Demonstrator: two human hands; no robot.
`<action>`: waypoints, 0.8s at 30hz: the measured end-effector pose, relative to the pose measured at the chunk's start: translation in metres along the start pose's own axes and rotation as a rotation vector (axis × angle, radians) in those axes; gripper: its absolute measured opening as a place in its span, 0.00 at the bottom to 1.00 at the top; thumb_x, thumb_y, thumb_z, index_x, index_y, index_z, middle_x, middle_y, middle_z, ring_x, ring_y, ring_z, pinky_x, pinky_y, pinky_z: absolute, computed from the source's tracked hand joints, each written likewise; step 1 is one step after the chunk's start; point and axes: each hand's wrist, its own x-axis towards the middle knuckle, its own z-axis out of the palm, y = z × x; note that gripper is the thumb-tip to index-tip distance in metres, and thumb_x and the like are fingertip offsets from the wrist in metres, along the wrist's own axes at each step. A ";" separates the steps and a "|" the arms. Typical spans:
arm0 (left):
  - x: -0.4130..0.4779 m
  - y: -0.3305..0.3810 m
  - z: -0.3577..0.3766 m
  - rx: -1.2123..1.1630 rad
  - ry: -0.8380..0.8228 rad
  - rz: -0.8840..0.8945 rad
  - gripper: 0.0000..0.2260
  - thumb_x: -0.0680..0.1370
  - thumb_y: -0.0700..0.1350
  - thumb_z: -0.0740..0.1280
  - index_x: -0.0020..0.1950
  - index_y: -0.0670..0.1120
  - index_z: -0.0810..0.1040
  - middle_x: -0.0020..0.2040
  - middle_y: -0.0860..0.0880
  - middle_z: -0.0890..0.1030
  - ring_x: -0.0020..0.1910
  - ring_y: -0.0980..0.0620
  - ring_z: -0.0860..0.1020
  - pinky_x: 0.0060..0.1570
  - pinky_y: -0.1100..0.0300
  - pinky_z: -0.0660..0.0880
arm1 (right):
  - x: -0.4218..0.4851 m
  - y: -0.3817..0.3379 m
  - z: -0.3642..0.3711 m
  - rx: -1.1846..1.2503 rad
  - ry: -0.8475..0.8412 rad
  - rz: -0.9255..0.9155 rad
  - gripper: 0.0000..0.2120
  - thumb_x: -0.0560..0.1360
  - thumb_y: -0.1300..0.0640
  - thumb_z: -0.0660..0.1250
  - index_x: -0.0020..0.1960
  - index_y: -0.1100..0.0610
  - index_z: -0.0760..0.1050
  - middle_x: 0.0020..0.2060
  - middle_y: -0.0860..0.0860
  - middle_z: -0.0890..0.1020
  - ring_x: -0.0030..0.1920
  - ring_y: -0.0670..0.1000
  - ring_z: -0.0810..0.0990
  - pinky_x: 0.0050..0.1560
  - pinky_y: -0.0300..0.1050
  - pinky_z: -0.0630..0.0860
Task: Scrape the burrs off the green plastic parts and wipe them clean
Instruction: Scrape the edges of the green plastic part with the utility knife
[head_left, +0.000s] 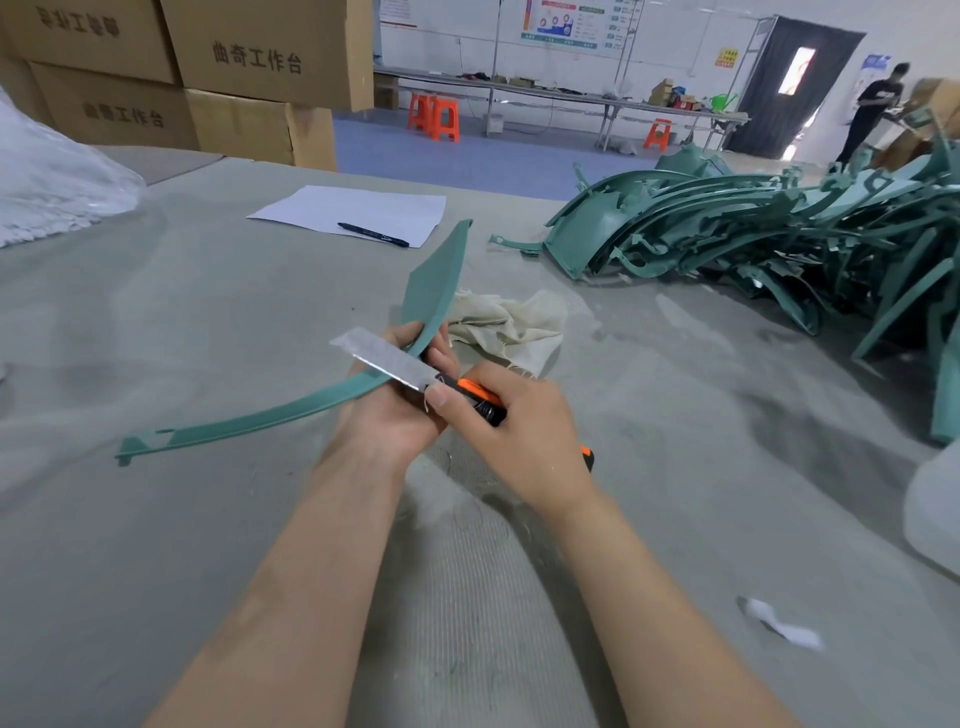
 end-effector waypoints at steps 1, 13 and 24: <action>0.001 0.000 0.000 0.004 0.020 0.026 0.12 0.72 0.37 0.63 0.31 0.36 0.79 0.33 0.44 0.80 0.25 0.52 0.78 0.25 0.65 0.75 | 0.001 0.001 -0.001 0.001 0.013 0.021 0.20 0.72 0.34 0.61 0.33 0.49 0.69 0.23 0.45 0.69 0.28 0.46 0.69 0.32 0.42 0.64; 0.002 -0.008 0.004 0.130 0.015 0.004 0.08 0.77 0.39 0.62 0.41 0.37 0.77 0.33 0.46 0.79 0.26 0.55 0.78 0.24 0.67 0.74 | 0.008 0.010 -0.019 -0.004 0.203 0.250 0.27 0.73 0.32 0.57 0.43 0.56 0.76 0.29 0.52 0.77 0.32 0.53 0.75 0.36 0.52 0.73; 0.000 -0.008 0.003 0.104 0.012 0.012 0.11 0.77 0.38 0.63 0.37 0.36 0.78 0.33 0.45 0.79 0.25 0.54 0.77 0.24 0.67 0.74 | 0.007 0.011 -0.018 0.042 0.173 0.202 0.24 0.74 0.34 0.59 0.34 0.54 0.69 0.22 0.46 0.66 0.26 0.47 0.64 0.30 0.45 0.63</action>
